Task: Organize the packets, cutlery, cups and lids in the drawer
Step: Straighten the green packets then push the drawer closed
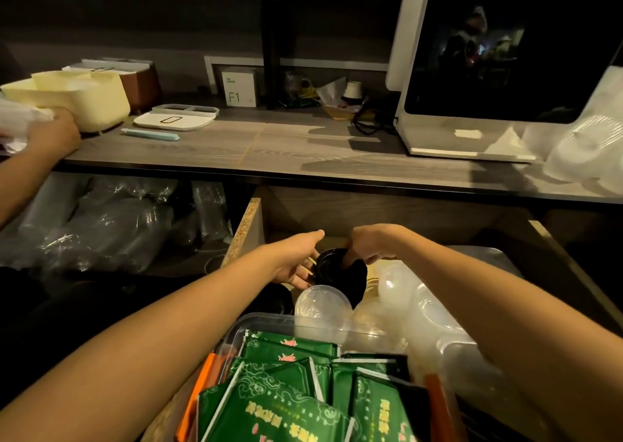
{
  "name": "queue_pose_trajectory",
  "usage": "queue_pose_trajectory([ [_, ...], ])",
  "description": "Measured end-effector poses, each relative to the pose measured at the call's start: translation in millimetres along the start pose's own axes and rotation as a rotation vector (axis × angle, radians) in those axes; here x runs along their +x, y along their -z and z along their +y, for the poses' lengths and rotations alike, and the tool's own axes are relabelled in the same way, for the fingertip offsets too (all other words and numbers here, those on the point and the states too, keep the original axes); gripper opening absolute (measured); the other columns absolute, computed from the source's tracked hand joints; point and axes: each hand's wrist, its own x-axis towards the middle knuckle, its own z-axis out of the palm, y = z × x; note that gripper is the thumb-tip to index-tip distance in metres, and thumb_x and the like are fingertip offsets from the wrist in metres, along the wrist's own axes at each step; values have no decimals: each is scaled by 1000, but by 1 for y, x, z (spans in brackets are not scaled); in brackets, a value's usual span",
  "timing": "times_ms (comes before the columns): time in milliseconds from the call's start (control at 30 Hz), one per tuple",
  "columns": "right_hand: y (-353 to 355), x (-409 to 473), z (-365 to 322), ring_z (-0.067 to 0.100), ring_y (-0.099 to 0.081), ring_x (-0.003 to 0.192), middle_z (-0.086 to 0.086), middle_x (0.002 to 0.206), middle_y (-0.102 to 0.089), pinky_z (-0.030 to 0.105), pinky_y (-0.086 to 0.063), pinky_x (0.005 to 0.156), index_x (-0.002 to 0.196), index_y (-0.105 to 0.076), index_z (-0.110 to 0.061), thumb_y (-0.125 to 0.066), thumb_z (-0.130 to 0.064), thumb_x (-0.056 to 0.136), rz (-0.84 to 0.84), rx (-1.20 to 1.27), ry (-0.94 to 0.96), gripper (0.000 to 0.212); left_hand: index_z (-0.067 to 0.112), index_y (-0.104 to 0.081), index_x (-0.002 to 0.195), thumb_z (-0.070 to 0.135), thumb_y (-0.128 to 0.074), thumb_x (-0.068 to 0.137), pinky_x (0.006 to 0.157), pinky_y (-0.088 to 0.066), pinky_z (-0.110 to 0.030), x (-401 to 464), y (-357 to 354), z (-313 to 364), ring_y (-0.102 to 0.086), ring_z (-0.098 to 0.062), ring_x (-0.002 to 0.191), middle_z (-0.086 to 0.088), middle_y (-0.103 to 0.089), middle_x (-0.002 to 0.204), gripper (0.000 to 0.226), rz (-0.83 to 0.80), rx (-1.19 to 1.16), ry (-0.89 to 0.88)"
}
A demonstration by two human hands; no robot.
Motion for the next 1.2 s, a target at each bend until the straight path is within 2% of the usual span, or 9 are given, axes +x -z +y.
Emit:
queue_pose_trajectory([
  [67, 1, -2, 2, 26, -61, 113, 11, 122, -64, 33, -53, 96, 124, -63, -4, -68, -19, 91, 15, -23, 41, 37, 4, -50, 135, 61, -29, 102, 73, -57, -38, -3, -4, 0, -59, -18, 79, -8, -59, 99, 70, -22, 4, -14],
  [133, 4, -6, 3, 24, -62, 110, 8, 120, -66, 33, -53, 96, 124, -64, -7, -68, -20, 91, 13, -30, 68, 35, 6, -54, 123, 61, -28, 103, 55, -49, -29, -7, -9, 1, -41, -12, 58, -1, -46, 75, 64, -22, 30, -24],
  [267, 20, -26, 0, 18, -66, 96, 5, 107, -69, 28, -55, 86, 117, -69, -13, -65, -16, 90, 96, -37, 140, 28, 4, -55, 125, 58, -28, 104, 61, -50, -30, -20, -10, 10, -57, -17, 69, -12, -62, 101, 64, 59, 4, -118],
  [367, 28, -50, -2, 20, -65, 91, 8, 101, -69, 30, -54, 86, 113, -69, -12, -64, -15, 92, 233, 156, 189, 22, 8, -58, 123, 56, -27, 105, 80, -55, -36, -40, -8, 18, -63, -27, 104, -15, -61, 127, 60, 139, -68, -227],
  [467, 23, -87, -4, 22, -68, 98, 10, 107, -71, 33, -57, 88, 113, -68, -12, -61, -16, 95, 314, 534, 261, 20, 8, -58, 129, 51, -26, 107, 98, -49, -42, -78, -11, 25, -58, -29, 117, -12, -59, 127, 58, 218, -131, -363],
  [733, -49, -197, -7, 19, -67, 87, 7, 93, -71, 28, -55, 78, 103, -69, -11, -53, -13, 99, 332, 888, 442, 17, 18, -61, 109, 41, -31, 108, 100, -47, -42, -188, -37, -9, -59, -23, 108, -6, -62, 112, 38, 273, -107, -580],
  [900, -105, -222, -4, 14, -64, 93, 5, 103, -72, 25, -52, 83, 105, -71, -16, -66, -17, 92, 303, 549, 519, 14, 23, -66, 101, 35, -37, 107, 104, -46, -40, -221, -33, -62, -61, -23, 114, -6, -66, 114, 33, 336, 20, -622],
  [967, -119, -227, -6, 11, -62, 107, 2, 120, -67, 18, -47, 86, 123, -65, -14, -70, -27, 89, 264, 271, 538, 37, 19, -68, 111, 34, -41, 106, 109, -42, -43, -227, -29, -82, -59, -21, 118, -3, -66, 119, 31, 385, 143, -611],
  [1200, -152, -212, -22, 20, -40, 133, 3, 151, -39, 32, -37, 108, 149, -35, -21, -76, -50, 78, 284, -288, 585, 87, 22, -59, 137, 44, -39, 105, 115, -36, -46, -239, -20, -125, -49, -16, 132, 1, -56, 141, 44, 440, 202, -531],
])
